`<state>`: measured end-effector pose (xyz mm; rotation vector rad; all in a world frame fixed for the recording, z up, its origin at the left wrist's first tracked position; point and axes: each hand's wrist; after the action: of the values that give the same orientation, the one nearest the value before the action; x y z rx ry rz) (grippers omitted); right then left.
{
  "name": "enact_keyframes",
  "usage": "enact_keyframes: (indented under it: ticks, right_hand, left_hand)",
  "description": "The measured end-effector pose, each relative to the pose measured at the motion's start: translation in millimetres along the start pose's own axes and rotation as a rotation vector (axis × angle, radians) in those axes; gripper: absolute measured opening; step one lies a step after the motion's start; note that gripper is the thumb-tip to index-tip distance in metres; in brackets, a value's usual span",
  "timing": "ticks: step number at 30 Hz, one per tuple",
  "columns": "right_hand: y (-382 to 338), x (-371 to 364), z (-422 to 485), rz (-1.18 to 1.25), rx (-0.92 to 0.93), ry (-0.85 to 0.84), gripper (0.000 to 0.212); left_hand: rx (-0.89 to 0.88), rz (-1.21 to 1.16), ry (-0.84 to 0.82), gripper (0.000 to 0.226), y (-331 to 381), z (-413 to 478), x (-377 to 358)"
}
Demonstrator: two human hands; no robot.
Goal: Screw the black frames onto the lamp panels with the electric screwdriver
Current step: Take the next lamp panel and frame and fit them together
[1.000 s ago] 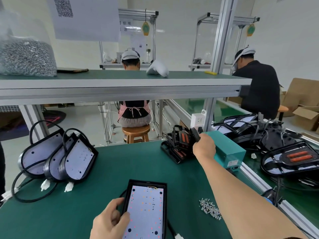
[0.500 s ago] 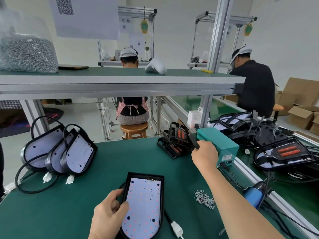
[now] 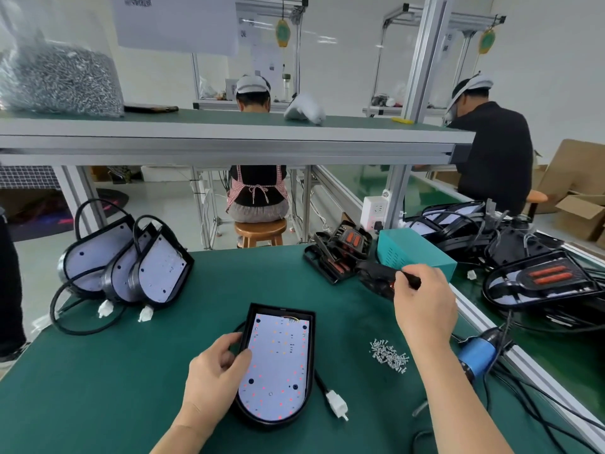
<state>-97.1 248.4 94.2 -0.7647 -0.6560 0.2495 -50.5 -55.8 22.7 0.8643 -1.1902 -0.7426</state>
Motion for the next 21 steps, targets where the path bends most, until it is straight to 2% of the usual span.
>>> enact_keyframes:
  ticks: [5, 8, 13, 17, 21]
  right_hand:
    - [-4.5, 20.6, -13.5, 0.104, 0.052, 0.014, 0.015]
    - [-12.9, 30.2, -18.9, 0.239, 0.125, 0.036, 0.012]
    - [-22.2, 23.9, -27.2, 0.486, -0.069, -0.029, 0.028]
    - [-31.8, 0.6, -42.3, 0.641, -0.175, -0.093, 0.026]
    - [-43.8, -32.3, -66.4, 0.584, -0.148, -0.271, 0.026]
  left_hand:
    - [0.024, -0.092, -0.02, 0.014, 2.3, -1.7, -0.7]
    - [0.065, -0.123, -0.03, 0.028, 3.1, -2.0, -1.1]
    - [0.08, -0.121, -0.018, 0.03, 0.8, -1.8, -0.6]
    - [0.095, -0.135, -0.016, 0.026, 1.5, -1.3, -1.3]
    - [0.09, -0.097, 0.001, 0.026, 1.8, -0.5, -0.9]
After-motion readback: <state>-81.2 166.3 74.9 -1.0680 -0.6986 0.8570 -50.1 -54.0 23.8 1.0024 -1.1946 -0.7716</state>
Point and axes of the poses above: each hand's wrist, its own z-axis towards the middle knuckle, its own x-axis out of the back of the hand, y = z × x, and after that the axes turned 4 degrees about z, right-handed
